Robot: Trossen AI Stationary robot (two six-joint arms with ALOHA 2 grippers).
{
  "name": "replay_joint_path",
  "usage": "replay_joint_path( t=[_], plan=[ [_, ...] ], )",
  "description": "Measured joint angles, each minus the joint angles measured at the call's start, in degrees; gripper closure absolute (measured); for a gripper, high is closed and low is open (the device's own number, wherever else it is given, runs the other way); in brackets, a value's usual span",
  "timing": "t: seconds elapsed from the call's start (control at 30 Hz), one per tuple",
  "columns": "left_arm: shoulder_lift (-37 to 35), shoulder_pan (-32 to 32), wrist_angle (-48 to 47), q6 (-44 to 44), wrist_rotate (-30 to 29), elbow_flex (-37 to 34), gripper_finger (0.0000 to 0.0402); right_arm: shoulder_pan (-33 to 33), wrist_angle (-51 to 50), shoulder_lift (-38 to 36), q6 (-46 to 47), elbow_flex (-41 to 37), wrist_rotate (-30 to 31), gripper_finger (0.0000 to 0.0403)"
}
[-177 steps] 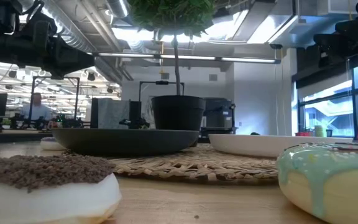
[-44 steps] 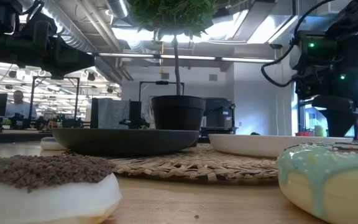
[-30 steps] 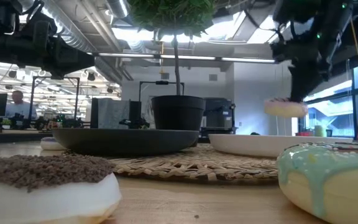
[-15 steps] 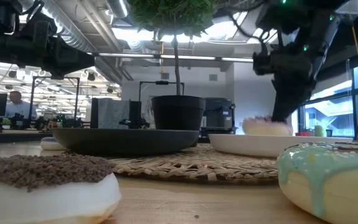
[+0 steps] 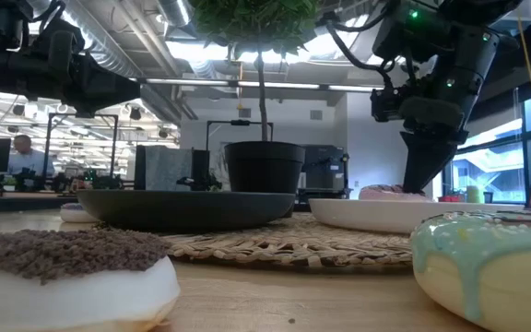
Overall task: Pick & Place donuts
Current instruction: Put the large purple donut on the white plate, then put the large white donut on the white plate
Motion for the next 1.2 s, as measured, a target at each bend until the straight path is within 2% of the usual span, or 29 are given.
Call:
replay_joint_path(
  t=[0.27,0.47,0.63,0.83,1.0,1.2],
  plan=[
    [0.0,0.0,0.0,0.0,0.0,0.0,0.0274,0.0,-0.1,-3.1,0.1,0.0,0.0,0.0244],
    [0.0,0.0,0.0,0.0,0.0,0.0,0.0274,0.0,-1.8,-9.2,0.4,0.0,0.0,0.0203],
    [0.0,0.0,0.0,0.0,0.0,0.0,0.0274,2.9,-12.8,-15.7,8.2,0.1,-0.7,0.0195],
    [0.0,0.0,0.0,0.0,0.0,0.0,0.0274,10.3,-25.2,-20.3,21.6,0.1,-3.2,0.0194],
    [0.0,0.0,0.0,0.0,0.0,0.0,0.0274,16.9,-30.2,-20.7,31.0,0.1,-3.5,0.0194],
    [0.0,0.0,0.0,0.0,0.0,0.0,0.0274,22.3,-33.9,-17.7,44.0,-0.1,-8.0,0.0194]
  ],
)
